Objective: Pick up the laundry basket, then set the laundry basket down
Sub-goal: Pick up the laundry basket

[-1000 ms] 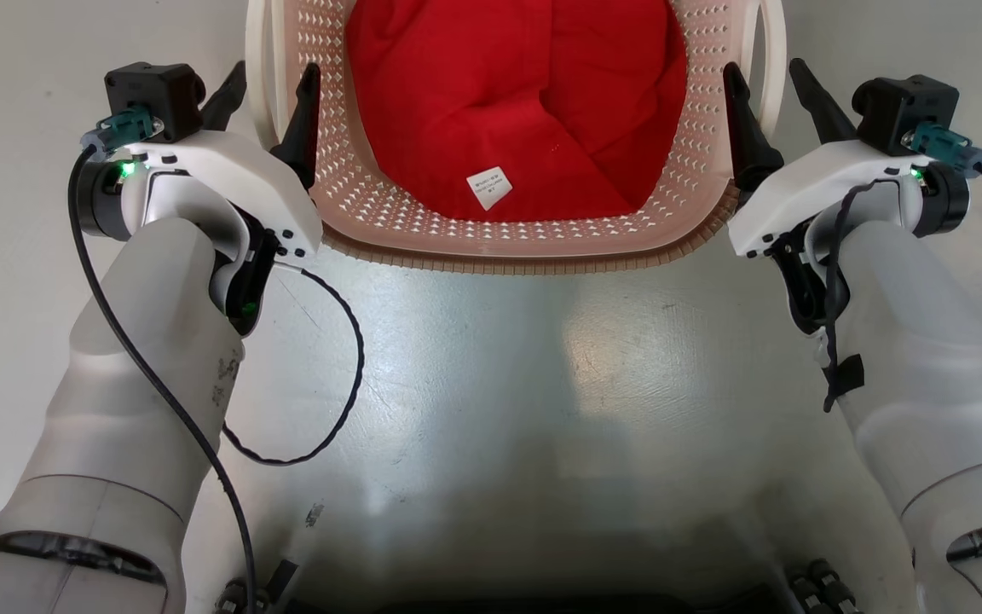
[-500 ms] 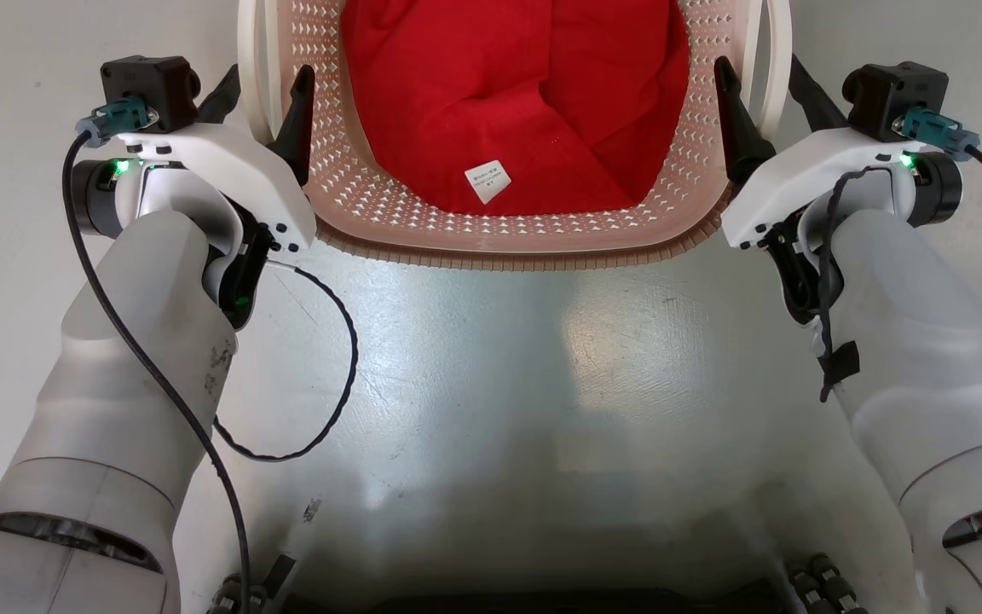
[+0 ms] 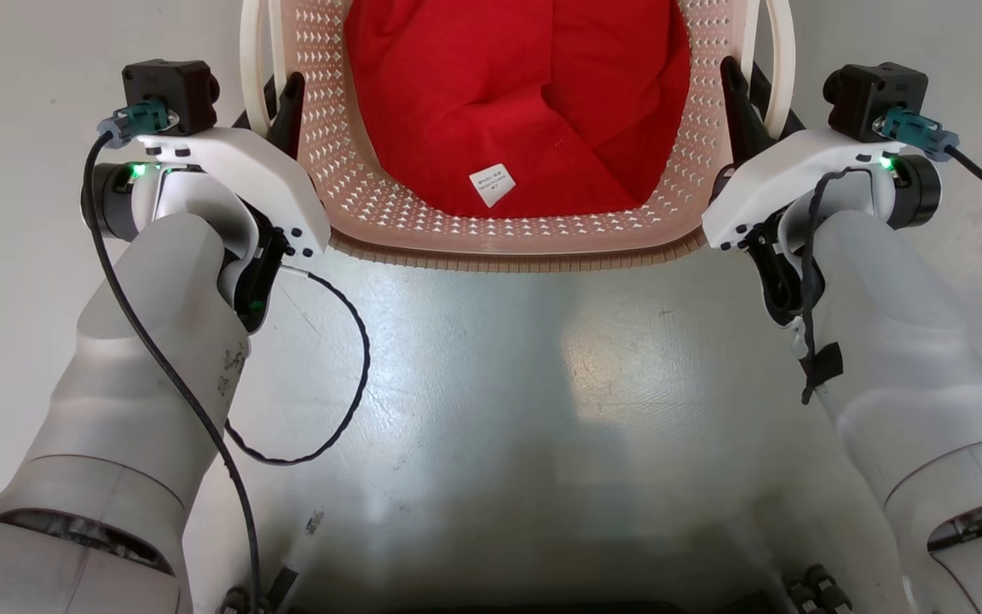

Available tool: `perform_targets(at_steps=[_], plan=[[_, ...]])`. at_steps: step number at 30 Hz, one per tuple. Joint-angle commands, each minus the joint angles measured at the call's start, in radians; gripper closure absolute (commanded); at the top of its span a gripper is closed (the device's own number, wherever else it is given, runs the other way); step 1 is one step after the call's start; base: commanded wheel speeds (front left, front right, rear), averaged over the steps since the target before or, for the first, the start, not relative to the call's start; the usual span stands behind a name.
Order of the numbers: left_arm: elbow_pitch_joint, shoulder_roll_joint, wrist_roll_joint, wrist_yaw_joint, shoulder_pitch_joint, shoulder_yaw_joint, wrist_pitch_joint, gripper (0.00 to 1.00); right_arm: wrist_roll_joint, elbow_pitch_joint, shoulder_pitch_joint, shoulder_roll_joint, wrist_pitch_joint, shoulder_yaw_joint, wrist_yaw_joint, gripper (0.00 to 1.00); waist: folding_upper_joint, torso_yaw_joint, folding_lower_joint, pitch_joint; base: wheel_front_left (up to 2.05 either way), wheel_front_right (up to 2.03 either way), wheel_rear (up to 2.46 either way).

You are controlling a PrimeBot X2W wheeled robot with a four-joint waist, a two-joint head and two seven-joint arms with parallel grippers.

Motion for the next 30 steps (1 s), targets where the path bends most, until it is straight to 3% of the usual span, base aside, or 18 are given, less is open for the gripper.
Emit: perform_targets(at_steps=[1, 12, 30], plan=[[-0.002, 0.055, -0.01, 0.0, 0.017, 0.01, -0.006, 1.0, 0.004, -0.013, 0.043, 0.002, -0.01, 0.017, 0.008, 1.0, 0.0, -0.002, 0.0, -0.011, 0.0, 0.0, 0.0], [0.036, 0.028, -0.028, 0.0, 0.069, -0.027, -0.005, 1.0, 0.034, 0.002, 0.106, 0.001, -0.01, 0.038, 0.008, 1.0, 0.0, -0.003, 0.0, -0.125, 0.0, 0.0, 0.0], [0.069, 0.001, -0.125, 0.0, 0.262, -0.104, 0.064, 1.0, 0.186, 0.114, 0.273, 0.003, 0.034, 0.172, 0.008, 1.0, 0.0, -0.016, 0.0, -0.445, 0.0, 0.0, 0.0]])
